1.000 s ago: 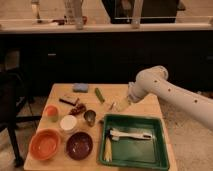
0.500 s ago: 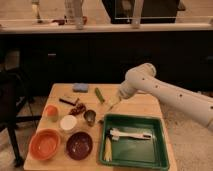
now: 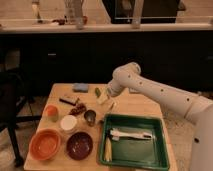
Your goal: Place pepper in tray
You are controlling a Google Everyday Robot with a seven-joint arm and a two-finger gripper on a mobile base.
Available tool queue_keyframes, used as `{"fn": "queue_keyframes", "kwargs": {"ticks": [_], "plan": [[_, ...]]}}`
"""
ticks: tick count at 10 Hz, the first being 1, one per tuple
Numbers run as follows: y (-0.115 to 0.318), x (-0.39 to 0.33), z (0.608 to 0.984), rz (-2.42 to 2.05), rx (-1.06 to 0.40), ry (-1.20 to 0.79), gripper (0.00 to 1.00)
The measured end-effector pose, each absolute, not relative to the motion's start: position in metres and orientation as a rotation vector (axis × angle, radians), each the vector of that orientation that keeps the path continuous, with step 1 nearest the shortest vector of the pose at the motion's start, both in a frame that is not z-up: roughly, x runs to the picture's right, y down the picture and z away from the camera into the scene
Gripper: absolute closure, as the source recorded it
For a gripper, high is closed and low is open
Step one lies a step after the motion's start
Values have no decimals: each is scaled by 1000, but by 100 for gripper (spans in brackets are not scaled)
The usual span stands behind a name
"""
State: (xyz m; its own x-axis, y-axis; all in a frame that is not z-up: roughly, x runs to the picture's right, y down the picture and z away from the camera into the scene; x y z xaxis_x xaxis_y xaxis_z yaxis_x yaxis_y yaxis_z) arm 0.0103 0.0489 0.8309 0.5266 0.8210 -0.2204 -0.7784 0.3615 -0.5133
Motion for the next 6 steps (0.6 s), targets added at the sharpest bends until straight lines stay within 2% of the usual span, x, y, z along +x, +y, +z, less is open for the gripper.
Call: {"fn": "queue_keyframes", "kwargs": {"ticks": [2,6], "plan": [[52,4,845,1113,-550,10,20],[55,-6,859,1127,-542,58,20]]}}
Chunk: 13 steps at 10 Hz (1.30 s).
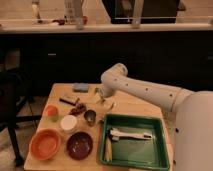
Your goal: Place pepper in tray
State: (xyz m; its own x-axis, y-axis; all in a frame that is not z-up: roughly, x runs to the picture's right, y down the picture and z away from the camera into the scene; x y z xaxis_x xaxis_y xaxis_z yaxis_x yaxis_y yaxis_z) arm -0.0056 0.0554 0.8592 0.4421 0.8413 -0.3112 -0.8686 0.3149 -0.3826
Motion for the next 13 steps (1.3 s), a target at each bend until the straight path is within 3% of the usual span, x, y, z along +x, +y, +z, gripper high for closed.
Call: {"fn": "queue_keyframes", "kwargs": {"ticks": [6,13], "plan": [[55,1,860,1205,-545,42,20],[53,-57,875,1113,-561,19,20]]}}
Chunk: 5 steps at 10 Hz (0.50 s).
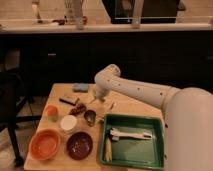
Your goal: Place pepper in tray
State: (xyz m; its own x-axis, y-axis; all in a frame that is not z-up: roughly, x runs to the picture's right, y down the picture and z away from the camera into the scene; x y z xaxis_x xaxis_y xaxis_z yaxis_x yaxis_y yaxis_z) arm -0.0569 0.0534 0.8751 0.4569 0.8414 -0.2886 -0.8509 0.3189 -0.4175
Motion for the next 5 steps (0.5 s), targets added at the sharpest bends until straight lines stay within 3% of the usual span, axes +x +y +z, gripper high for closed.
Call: {"fn": "queue_keyframes", "kwargs": {"ticks": [5], "plan": [[56,-79,913,1048,-586,50,20]]}}
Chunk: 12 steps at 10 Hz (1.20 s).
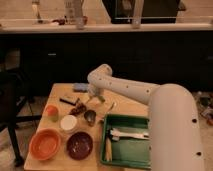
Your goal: Place pepper in tray
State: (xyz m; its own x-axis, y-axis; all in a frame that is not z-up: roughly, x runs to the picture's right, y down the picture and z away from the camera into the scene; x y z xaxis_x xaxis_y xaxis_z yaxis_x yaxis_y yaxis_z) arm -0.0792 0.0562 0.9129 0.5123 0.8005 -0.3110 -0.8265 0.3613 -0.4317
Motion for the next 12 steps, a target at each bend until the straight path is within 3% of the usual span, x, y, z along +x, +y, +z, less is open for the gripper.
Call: {"fn": "queue_keyframes", "kwargs": {"ticks": [6,12], "plan": [[37,-77,977,1034,-602,109,20],[33,-68,996,1059,-606,143,20]]}}
